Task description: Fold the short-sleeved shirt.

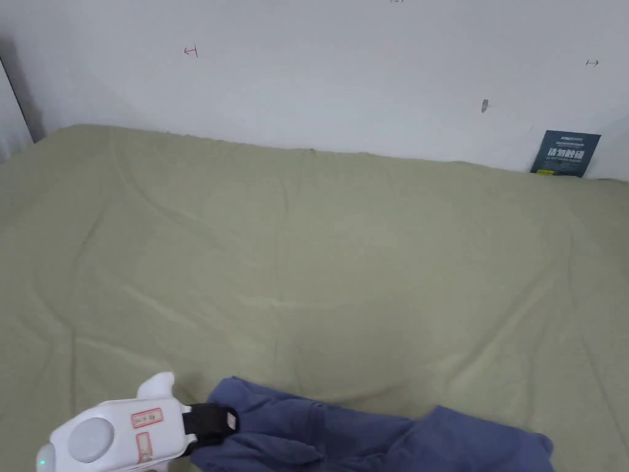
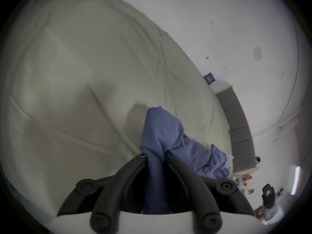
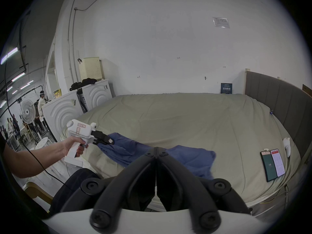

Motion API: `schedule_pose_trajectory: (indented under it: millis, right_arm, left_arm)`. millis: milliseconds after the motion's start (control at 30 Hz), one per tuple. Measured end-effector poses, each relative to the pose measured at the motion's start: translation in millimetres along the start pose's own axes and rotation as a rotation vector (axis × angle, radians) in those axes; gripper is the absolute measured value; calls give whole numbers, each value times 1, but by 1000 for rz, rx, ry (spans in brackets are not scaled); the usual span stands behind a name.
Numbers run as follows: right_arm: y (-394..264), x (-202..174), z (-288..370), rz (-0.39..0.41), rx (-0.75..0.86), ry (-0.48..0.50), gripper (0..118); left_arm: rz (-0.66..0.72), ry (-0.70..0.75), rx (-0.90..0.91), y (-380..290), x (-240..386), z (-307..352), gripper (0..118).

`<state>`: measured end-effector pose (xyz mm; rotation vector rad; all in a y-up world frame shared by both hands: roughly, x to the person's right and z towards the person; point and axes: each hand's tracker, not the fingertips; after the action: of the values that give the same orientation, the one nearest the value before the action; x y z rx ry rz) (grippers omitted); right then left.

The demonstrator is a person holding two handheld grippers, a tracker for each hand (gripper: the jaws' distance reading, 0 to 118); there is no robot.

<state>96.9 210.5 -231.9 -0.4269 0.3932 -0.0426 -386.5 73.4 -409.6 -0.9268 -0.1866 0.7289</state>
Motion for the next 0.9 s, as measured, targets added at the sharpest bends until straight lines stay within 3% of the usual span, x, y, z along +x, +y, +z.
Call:
schedule_pose_trajectory:
  millis: [267, 433, 567, 733, 900]
  right_arm:
    - [-4, -3, 8, -3, 28, 24, 1]
    - [-7, -7, 14, -1, 34, 32, 1]
    - [-8, -6, 18, -4, 38, 30, 1]
    - [-8, -2, 24, -8, 50, 23, 1]
    - [-8, 2, 33, -13, 68, 11, 1]
  left_arm:
    - [-110, 303, 188, 30, -32, 107, 10]
    - [-142, 435, 206, 44, -54, 128, 9]
    - [-122, 298, 226, 33, -26, 108, 9]
    - [-234, 86, 202, -15, 80, 62, 9]
    - [-313, 33, 93, -57, 151, -20, 9]
